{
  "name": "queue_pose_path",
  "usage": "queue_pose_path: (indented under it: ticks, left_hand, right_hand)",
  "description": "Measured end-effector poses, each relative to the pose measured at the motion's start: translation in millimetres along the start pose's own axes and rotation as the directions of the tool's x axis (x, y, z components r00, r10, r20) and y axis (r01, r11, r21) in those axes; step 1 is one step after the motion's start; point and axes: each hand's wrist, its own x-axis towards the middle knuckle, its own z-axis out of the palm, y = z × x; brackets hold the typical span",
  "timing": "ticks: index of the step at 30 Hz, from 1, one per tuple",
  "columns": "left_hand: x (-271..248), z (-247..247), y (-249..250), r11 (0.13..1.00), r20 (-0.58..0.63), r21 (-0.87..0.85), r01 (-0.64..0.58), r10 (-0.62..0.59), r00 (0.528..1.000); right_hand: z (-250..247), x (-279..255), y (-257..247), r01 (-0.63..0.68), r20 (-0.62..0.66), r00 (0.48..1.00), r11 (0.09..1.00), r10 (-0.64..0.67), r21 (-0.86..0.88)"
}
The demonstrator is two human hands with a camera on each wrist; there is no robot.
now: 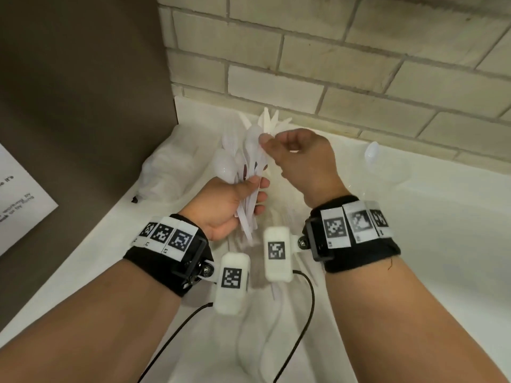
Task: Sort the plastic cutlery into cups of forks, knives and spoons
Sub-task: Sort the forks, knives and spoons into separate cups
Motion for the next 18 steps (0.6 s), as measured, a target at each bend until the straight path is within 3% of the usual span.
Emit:
queue_pose_path:
  ticks: [2, 9, 12, 14, 18]
  left_hand:
    - [0.2, 9.8, -5.0, 0.996, -0.003, 0.086, -0.003, 0.003, 1.0]
    - [-1.2, 34.6, -16.3, 0.975, -0.003, 0.221, -0.003, 0.004, 1.0]
    - [-0.7, 40.2, -17.4, 0.965, -0.032, 0.263, -0.003, 0.012, 0.999]
    - [1.3, 39.2, -19.4, 0.934, -0.041, 0.356, -0.015, 0.032, 0.999]
    - [2.4, 35.1, -22.3, 0.811, 0.026, 0.581, -0.065, 0.061, 0.998]
  right_hand:
    - [-4.3, -15.0, 8.9, -0.063, 0.049, 0.997, 0.998, 0.063, 0.002]
    - [-27.1, -26.9, 22.3, -0.125, -0.04, 0.991, 0.989, 0.129, 0.081]
    - [-36.6, -25.5, 21.1, -0.126, -0.126, 0.978, 0.956, 0.164, 0.264]
    - [-40.1, -25.1, 16.2, -0.114, -0.099, 0.983, 0.938, 0.154, 0.326]
    - [-37.8, -25.7, 12.1, -0.104, -0.008, 0.994, 0.971, 0.108, 0.215]
